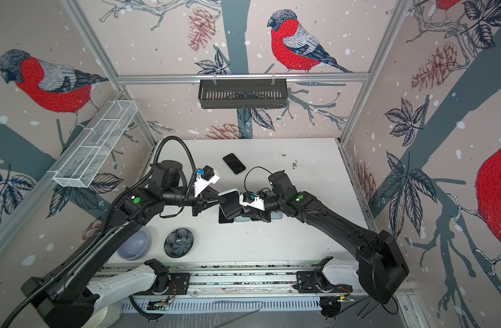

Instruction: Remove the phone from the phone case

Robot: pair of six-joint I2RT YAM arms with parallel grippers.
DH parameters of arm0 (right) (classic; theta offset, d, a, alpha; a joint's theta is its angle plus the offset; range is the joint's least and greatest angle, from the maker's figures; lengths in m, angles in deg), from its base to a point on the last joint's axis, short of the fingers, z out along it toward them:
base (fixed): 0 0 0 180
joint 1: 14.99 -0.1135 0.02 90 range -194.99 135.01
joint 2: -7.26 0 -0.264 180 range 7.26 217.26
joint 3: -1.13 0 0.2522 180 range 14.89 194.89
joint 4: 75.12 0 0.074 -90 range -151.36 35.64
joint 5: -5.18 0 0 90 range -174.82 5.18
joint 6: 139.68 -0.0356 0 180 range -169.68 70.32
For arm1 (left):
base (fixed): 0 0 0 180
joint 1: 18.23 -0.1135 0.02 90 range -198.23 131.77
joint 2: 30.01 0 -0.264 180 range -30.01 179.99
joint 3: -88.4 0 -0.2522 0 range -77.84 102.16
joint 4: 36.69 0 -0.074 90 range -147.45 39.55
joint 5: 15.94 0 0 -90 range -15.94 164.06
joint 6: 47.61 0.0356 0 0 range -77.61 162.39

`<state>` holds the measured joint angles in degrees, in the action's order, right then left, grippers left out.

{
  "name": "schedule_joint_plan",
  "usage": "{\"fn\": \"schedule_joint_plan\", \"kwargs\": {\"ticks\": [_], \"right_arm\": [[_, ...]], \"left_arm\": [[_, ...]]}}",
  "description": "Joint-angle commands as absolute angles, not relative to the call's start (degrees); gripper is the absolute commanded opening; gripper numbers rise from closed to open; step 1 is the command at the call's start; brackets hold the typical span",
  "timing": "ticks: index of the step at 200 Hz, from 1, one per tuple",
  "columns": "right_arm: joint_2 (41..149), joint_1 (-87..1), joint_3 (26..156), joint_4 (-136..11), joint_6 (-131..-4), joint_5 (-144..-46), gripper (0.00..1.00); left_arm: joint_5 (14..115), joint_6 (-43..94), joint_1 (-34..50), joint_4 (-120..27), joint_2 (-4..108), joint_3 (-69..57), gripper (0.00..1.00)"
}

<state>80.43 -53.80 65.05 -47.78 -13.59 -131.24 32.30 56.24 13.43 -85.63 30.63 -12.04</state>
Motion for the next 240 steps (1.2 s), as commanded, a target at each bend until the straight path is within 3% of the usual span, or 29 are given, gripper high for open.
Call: {"fn": "schedule_joint_plan", "kwargs": {"ticks": [1, 32, 101, 240], "right_arm": [[80.6, -54.0, 65.5, -47.6, -13.2, -132.5, 0.30], [80.2, -53.9, 65.5, -47.5, -13.1, -132.7, 0.28], [80.2, -53.9, 65.0, -46.0, -11.0, -133.5, 0.08], [73.7, -55.5, 63.0, -50.0, -9.2, -134.1, 0.03]], "left_arm": [[31.4, 56.8, 13.5, -82.8, 30.3, -11.9, 0.00], [31.7, 56.9, 13.5, -83.0, 30.5, -11.9, 0.00], [31.9, 56.3, 13.5, -82.9, 30.9, -11.4, 0.00], [29.4, 47.9, 13.7, -69.2, 37.1, -11.2, 0.00]]}}
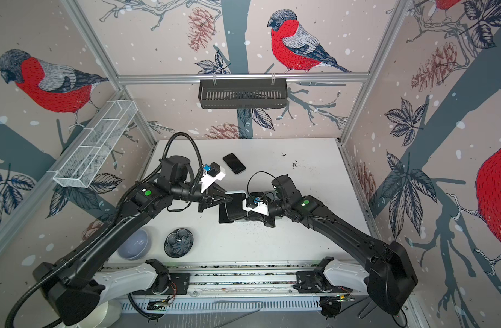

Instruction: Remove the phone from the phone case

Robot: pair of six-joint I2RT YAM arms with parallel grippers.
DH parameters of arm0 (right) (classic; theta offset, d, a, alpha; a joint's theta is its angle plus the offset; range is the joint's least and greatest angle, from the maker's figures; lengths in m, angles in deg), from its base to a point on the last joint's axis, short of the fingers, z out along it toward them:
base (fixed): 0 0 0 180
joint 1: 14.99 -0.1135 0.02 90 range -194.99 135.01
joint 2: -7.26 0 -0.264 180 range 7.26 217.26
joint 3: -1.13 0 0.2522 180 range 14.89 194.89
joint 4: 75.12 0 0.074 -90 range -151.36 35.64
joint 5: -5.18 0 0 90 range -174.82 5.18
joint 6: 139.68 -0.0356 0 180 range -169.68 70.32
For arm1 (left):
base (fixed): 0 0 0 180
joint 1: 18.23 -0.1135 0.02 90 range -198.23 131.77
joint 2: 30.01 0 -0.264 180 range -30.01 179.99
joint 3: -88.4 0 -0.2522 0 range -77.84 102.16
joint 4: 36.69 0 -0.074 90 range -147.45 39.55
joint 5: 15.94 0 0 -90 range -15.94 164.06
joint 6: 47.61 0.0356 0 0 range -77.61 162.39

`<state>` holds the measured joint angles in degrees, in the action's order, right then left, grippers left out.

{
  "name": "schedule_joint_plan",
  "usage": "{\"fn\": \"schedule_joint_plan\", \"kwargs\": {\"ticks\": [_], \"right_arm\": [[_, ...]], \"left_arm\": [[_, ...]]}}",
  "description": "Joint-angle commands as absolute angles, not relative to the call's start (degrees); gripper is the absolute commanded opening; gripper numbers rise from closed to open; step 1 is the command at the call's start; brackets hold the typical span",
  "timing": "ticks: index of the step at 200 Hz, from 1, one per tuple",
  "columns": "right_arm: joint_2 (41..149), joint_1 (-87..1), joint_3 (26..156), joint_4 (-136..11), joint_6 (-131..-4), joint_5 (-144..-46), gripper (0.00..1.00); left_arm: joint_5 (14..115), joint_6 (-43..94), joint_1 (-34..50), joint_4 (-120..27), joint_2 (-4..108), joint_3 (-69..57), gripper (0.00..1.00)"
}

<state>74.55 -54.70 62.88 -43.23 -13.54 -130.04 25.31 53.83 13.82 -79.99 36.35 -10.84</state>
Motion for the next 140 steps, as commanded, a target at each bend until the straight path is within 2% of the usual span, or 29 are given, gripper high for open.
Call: {"fn": "schedule_joint_plan", "kwargs": {"ticks": [1, 85, 124, 140], "right_arm": [[73.7, -55.6, 63.1, -50.1, -9.2, -134.1, 0.03], [73.8, -56.8, 63.0, -54.6, -10.9, -133.8, 0.04], [72.3, -56.8, 60.0, -62.6, -14.8, -132.2, 0.02], [71.8, -56.7, 59.0, -63.3, -15.0, -132.0, 0.06]], "left_arm": [[29.4, 47.8, 13.7, -69.0, 37.1, -11.3, 0.00], [29.4, 42.4, 14.2, -60.6, 40.7, -13.5, 0.00], [28.4, 40.0, 14.5, -58.0, 41.8, -14.2, 0.00], [28.8, 39.0, 14.5, -57.4, 41.4, -14.1, 0.00]]}}
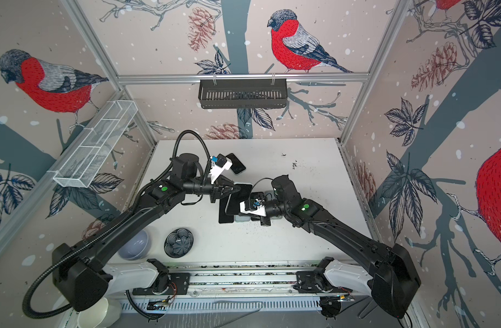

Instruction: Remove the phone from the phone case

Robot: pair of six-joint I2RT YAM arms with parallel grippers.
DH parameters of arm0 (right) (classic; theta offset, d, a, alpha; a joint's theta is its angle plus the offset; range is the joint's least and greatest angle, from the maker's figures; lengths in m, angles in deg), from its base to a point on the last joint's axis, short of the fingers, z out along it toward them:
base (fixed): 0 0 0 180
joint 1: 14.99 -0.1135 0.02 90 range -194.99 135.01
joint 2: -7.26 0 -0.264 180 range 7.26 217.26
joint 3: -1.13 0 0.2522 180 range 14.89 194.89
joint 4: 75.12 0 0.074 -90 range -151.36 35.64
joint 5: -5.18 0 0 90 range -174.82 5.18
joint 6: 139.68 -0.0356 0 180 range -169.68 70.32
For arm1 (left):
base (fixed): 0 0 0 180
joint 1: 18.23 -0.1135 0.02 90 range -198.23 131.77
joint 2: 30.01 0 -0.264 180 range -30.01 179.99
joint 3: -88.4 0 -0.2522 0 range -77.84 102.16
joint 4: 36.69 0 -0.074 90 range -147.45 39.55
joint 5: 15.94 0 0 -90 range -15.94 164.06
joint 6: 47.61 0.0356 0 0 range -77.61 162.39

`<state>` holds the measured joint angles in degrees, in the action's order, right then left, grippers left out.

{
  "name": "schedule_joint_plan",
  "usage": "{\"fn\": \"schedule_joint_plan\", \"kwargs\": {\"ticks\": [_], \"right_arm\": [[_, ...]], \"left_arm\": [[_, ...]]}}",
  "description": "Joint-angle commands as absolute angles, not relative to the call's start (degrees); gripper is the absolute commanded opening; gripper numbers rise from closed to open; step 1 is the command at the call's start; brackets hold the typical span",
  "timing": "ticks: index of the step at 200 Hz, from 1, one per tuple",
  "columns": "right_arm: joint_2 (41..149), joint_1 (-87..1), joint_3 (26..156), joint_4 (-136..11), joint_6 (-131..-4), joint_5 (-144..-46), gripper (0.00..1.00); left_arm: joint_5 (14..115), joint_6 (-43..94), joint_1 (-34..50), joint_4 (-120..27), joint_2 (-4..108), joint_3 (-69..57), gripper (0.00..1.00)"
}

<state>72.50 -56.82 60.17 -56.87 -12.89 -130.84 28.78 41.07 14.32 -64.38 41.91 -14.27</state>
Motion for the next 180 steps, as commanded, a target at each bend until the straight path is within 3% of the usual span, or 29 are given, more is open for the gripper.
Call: {"fn": "schedule_joint_plan", "kwargs": {"ticks": [1, 22, 56, 94, 136, 180], "right_arm": [[71.8, -56.8, 59.0, -63.2, -14.9, -131.8, 0.06], [71.2, -55.0, 58.0, -61.4, -15.0, -130.9, 0.14], [67.1, -51.2, 52.6, -69.6, -21.4, -131.3, 0.37], [65.0, -46.9, 49.3, -84.7, -39.6, -133.5, 0.58], [65.7, -46.4, 49.0, -91.3, -63.7, -122.9, 0.62], [65.4, -47.1, 46.7, -91.9, -81.3, -120.3, 0.60]], "left_arm": [[28.8, 39.0, 14.5, -57.4, 41.3, -14.2, 0.00], [28.1, 38.0, 14.1, -57.8, 40.5, -13.5, 0.00], [27.2, 35.4, 11.6, -59.1, 38.5, -12.8, 0.00], [23.4, 15.5, 3.4, -41.1, 32.3, -20.1, 0.00], [24.4, -7.4, 1.8, -26.2, 29.8, -25.6, 0.00], [26.7, -27.6, 1.8, -8.1, 30.4, -32.7, 0.00]]}}
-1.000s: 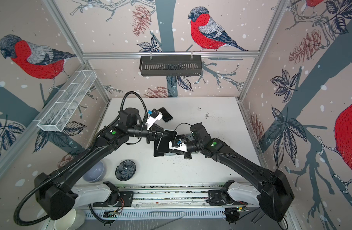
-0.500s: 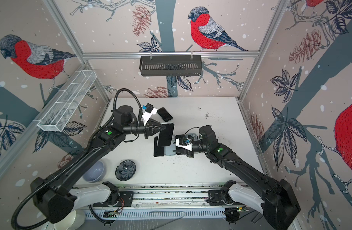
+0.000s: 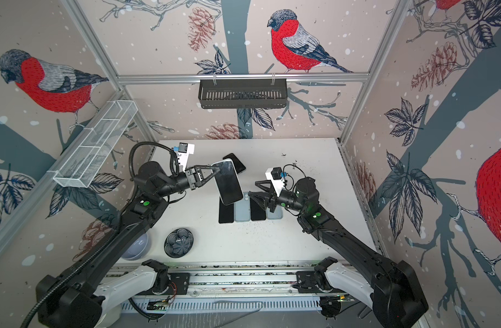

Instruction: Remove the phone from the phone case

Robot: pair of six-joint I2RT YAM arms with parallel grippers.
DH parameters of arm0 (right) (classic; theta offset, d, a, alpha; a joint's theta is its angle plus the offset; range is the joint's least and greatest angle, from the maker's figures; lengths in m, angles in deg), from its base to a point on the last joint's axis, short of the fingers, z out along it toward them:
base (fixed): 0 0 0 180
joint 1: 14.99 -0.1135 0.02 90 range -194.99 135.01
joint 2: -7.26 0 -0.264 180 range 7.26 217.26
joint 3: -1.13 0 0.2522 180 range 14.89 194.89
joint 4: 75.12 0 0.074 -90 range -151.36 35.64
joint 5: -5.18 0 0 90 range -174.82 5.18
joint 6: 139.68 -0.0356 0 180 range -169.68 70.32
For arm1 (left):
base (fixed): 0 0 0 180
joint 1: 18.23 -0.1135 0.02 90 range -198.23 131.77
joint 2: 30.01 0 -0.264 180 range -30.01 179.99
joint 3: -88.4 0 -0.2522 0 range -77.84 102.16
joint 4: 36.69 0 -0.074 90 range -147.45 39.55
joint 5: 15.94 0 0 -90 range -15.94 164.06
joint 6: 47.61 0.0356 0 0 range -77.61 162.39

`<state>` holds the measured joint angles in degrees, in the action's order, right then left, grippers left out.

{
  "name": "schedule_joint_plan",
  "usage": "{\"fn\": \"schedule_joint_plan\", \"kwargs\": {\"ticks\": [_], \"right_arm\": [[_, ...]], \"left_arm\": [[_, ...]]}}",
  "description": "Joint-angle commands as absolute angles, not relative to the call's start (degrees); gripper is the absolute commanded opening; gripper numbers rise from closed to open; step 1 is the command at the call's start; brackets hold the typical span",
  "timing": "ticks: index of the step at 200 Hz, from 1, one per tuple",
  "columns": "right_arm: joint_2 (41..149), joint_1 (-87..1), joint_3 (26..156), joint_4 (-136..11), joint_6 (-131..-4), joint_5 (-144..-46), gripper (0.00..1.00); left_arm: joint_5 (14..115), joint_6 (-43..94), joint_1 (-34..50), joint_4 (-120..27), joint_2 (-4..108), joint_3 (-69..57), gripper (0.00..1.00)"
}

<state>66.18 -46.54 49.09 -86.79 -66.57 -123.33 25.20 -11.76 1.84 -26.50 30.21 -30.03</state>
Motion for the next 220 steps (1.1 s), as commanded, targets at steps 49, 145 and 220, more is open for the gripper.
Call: {"fn": "schedule_joint_plan", "kwargs": {"ticks": [49, 145, 220], "right_arm": [[64.6, -52.0, 41.9, -102.3, -88.9, -119.3, 0.61], [62.2, -51.4, 42.6, -102.2, -85.9, -122.8, 0.50], [63.1, -52.0, 43.6, -104.5, -88.0, -125.3, 0.50]], "left_arm": [[28.3, -30.7, 1.8, -4.2, 30.5, -35.7, 0.00], [25.9, -26.3, 2.2, -8.4, 29.9, -34.2, 0.00], [25.8, -27.0, 2.5, -6.9, 30.1, -34.2, 0.00]]}}
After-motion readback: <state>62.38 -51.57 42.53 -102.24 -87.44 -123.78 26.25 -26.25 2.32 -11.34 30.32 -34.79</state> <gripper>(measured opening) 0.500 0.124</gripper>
